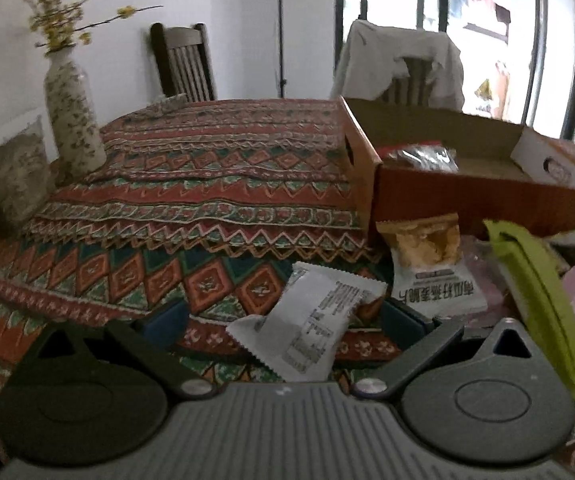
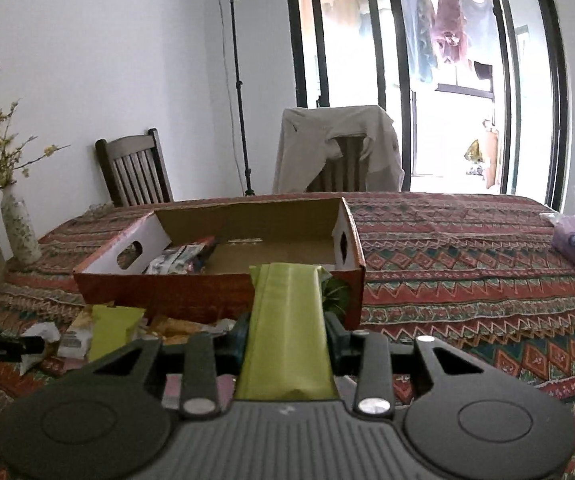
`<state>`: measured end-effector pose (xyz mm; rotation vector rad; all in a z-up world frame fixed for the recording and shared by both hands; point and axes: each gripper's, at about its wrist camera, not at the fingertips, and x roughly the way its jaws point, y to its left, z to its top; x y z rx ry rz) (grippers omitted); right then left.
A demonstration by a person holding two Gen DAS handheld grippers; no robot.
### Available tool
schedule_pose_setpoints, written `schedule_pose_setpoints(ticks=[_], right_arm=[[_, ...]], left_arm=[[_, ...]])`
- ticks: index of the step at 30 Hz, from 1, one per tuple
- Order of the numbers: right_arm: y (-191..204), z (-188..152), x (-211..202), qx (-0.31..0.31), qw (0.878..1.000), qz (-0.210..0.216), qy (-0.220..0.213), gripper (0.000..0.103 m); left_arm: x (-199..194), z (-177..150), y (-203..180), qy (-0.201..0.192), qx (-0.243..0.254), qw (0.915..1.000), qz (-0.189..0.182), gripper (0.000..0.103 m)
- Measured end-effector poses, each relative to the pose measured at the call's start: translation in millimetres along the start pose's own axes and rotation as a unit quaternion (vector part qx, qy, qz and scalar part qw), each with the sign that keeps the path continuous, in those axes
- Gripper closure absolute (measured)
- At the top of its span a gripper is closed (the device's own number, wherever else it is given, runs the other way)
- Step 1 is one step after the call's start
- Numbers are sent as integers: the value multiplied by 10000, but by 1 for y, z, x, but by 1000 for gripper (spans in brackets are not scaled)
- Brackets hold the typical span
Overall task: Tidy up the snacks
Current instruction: 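Grasp a lime-green bar with the right tool while the left tool grasps a white packet, then carry the green bar and white packet over the box and release both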
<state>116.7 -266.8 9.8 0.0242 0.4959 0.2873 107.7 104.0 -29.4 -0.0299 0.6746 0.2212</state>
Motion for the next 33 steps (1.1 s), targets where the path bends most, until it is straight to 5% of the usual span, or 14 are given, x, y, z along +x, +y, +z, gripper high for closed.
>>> schedule_pose_setpoints(ticks=[4,7,9,11,33], right_arm=[[-4,-3,-2,49,10000,49,-51,68],[-4,-6,-2,81,9999,53,-65,68],[-5,-7,-1,91,9999,53,-52,68],[-6,-8,-1,104,9999,64,-58,68],[-8,8,4,132,9992,85,-368,68]], left_arm=[[8,1,-5,34,59,10000,-61,3],[10,0,-9,36,19,9998,-183,25],[14,-1,-8,139,-98,9994,-303,52],[13,-1,-5,87,-209,9992,-339,61],[-34,42,-23,-911,-412,9937,-515,62]])
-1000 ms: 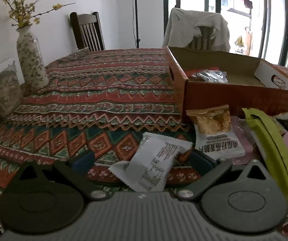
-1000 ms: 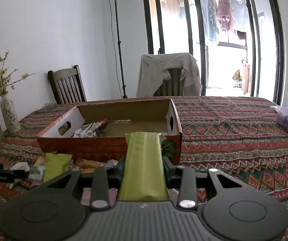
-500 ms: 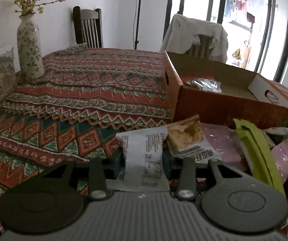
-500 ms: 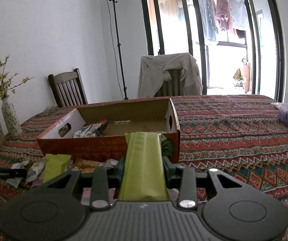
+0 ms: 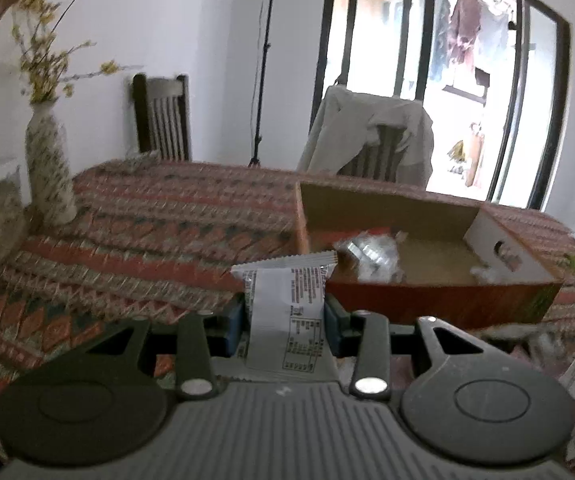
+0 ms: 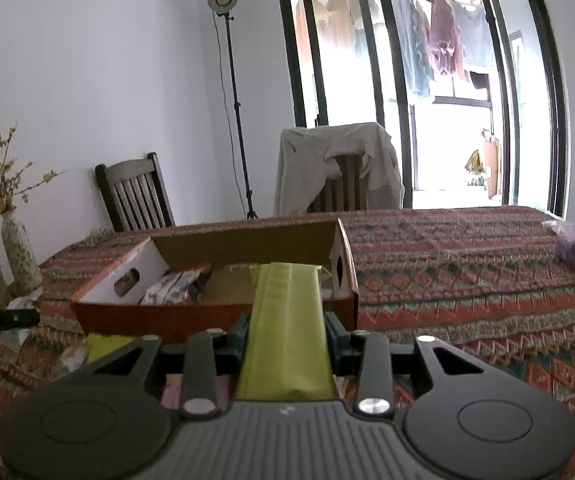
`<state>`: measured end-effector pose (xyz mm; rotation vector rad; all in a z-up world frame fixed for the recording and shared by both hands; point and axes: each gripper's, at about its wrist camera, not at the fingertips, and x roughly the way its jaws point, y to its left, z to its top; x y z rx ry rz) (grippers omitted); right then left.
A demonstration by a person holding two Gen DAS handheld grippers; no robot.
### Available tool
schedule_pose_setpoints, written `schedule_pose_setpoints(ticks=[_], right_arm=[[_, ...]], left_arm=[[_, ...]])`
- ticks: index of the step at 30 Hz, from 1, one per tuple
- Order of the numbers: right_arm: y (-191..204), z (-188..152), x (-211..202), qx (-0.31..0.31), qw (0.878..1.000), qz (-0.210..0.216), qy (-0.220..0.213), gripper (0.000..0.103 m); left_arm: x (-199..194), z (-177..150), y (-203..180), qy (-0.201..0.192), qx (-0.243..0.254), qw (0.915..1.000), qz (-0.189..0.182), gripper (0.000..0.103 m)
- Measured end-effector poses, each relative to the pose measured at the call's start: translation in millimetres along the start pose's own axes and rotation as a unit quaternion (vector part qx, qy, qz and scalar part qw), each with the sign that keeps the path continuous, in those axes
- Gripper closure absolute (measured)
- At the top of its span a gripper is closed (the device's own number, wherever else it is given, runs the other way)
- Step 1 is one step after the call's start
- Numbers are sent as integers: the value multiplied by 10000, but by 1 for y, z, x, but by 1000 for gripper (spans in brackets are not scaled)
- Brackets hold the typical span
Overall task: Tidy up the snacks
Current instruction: 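Carry the green bar and white packet over the box and release both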
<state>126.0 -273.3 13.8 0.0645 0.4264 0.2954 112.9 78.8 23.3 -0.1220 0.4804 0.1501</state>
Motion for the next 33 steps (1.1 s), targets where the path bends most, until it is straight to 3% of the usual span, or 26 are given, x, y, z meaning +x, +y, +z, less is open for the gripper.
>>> schedule_pose_setpoints(ticks=[10,21,33], right_arm=[[4,35,26,-103,9995,15,-298,68],[3,72,86,37,9993,39,-382,68],[-5,75,146,276,9996,7,-15,68]], left_arm=[[20,37,-35,-316,-43,9990,-297,62],[70,66,-68,-378,-210,9981,-437,62],[119,79,-86,-302,-292,9982,-435,62]])
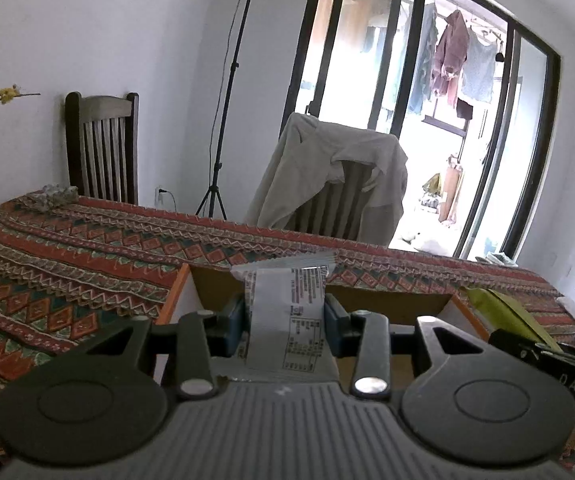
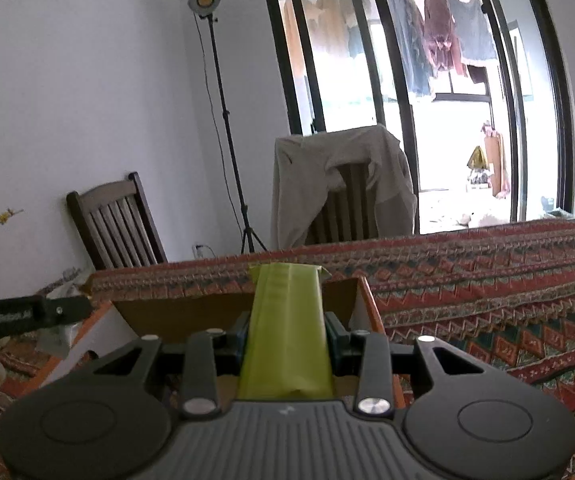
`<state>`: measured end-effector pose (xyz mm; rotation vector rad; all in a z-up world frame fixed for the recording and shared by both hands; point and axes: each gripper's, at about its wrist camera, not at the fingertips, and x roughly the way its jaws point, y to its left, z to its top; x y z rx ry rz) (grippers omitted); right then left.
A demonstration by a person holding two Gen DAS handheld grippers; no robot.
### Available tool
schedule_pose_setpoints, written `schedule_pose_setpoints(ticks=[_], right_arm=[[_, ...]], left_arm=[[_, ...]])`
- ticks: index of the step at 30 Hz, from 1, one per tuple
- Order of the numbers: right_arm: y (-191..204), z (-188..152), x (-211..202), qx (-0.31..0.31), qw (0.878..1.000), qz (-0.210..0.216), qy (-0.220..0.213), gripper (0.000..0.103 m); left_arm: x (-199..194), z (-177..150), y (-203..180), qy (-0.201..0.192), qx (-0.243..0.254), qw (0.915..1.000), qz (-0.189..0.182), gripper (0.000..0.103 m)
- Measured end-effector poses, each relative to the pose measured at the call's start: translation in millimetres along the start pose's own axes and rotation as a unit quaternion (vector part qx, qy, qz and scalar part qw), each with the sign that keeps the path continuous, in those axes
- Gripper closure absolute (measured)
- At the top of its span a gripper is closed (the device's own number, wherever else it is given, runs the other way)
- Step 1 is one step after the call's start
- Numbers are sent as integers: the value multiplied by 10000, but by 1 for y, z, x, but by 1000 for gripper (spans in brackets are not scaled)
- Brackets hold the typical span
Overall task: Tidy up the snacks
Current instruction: 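Carry the green bar and white packet over the box and release both, then withdraw both tools from the box toward the snack pile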
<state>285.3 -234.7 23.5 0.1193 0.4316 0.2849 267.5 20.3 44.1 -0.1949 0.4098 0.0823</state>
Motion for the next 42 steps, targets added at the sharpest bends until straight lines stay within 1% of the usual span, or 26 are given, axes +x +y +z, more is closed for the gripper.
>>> schedule_pose_setpoints(ticks=[4,8,10,11,12,13,14,15,16,17,21,33,38,42], right_arm=[[0,-4,9,-41,9999,-20,159,67],[1,-9,14,-114,9995,-60,277,63],[0,-10,13,-135,9995,-64,261,61],[0,-11,12,-138,9996,-53,249,51],[-1,-11,11,-126,9997,-25,230,44],[-1,-11,9,-119,9997,-9,190,31],[-2,-11,7,-117,9998,-13,139,18],[-2,-11,5,-103,9999,-19,81,14],[-3,-10,2,-75,10000,1,31,7],[-6,-10,0,-23,10000,48,-16,0],[-12,-9,-5,122,9999,41,-104,0],[-14,-8,-14,231,9994,14,-273,0],[-12,-4,-23,201,9990,33,-395,0],[-10,-2,-26,228,9991,15,-348,0]], left_arm=[[8,-6,2,102,46,9999,29,62],[12,-13,4,253,64,9997,35,62],[13,-15,7,279,8,9996,5,59],[13,-16,9,271,-31,9996,-29,52],[12,-16,10,247,-84,9997,-42,37],[9,-16,12,191,-134,9997,-12,29],[6,-16,13,103,-167,9998,22,16],[4,-15,14,10,-186,9998,41,5],[0,-15,15,-65,-213,9997,59,0],[-3,-15,16,-149,-269,9995,84,0],[-8,-13,15,-231,-273,9993,139,0],[-11,-15,13,-201,-296,9993,103,0],[-21,-11,10,-249,-339,9990,129,0],[-32,-10,13,-238,-373,9988,204,0]])
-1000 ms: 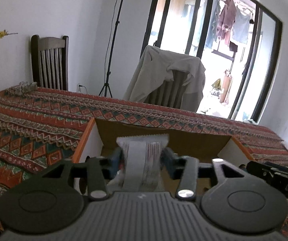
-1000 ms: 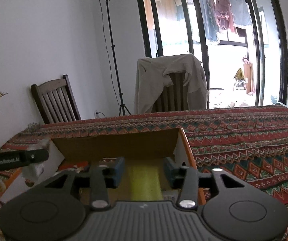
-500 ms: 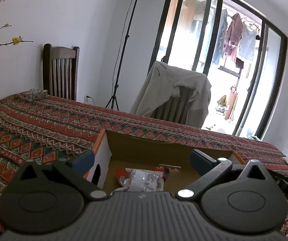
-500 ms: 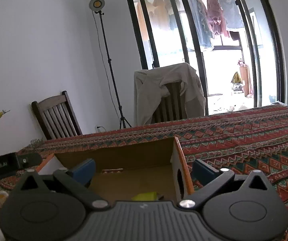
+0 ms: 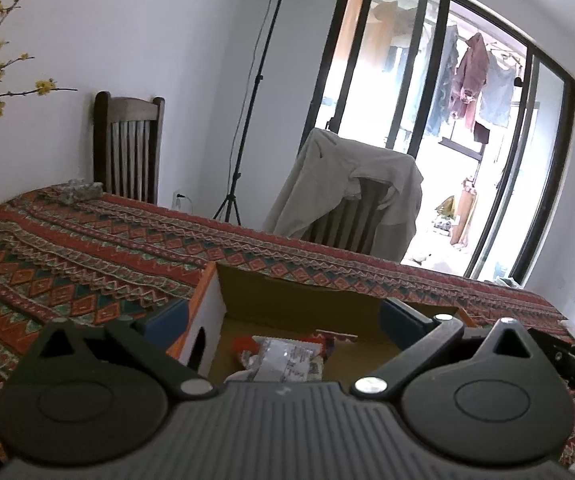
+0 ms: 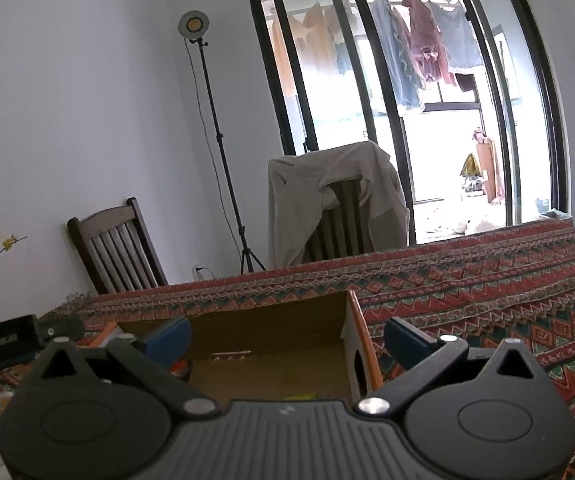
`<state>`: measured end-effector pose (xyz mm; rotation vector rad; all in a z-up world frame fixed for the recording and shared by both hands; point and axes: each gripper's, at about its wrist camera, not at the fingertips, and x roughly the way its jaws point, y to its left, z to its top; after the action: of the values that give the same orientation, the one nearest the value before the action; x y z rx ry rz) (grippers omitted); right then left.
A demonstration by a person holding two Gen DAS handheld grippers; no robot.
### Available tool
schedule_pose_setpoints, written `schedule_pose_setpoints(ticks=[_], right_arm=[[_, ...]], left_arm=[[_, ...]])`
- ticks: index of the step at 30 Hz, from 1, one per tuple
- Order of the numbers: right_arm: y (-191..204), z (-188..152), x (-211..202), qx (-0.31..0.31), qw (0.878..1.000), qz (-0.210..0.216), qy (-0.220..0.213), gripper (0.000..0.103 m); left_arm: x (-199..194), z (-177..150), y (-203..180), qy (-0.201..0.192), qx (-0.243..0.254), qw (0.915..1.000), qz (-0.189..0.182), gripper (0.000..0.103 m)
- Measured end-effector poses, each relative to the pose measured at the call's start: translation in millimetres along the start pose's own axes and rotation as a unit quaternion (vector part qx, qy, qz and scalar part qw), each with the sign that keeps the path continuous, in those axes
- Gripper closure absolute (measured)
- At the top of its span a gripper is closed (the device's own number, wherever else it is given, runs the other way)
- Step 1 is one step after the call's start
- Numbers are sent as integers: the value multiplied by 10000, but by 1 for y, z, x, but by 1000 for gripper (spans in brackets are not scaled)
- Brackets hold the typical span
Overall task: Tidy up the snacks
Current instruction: 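Withdraw both tools from the box toward the snack pile, then reach the right tool into the pile and close it on a packet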
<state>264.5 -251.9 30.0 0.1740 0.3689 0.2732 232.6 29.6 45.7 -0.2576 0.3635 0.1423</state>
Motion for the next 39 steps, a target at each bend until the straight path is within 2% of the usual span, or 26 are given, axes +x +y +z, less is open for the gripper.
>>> schedule_pose_setpoints(ticks=[6,16,39], right_arm=[[10,2,-15,-163,9999,-6,29,0],[22,-6,-67,-387,9992,-75,25,0],[20,-65,-147,-549,9972,-192,477,0]], left_arm=[[-24,1,5,-20,46,10000,69,0],[-80,-3,13,-185,97,9998,17,0],[-158,-62,51,77,249,9996,67,0]])
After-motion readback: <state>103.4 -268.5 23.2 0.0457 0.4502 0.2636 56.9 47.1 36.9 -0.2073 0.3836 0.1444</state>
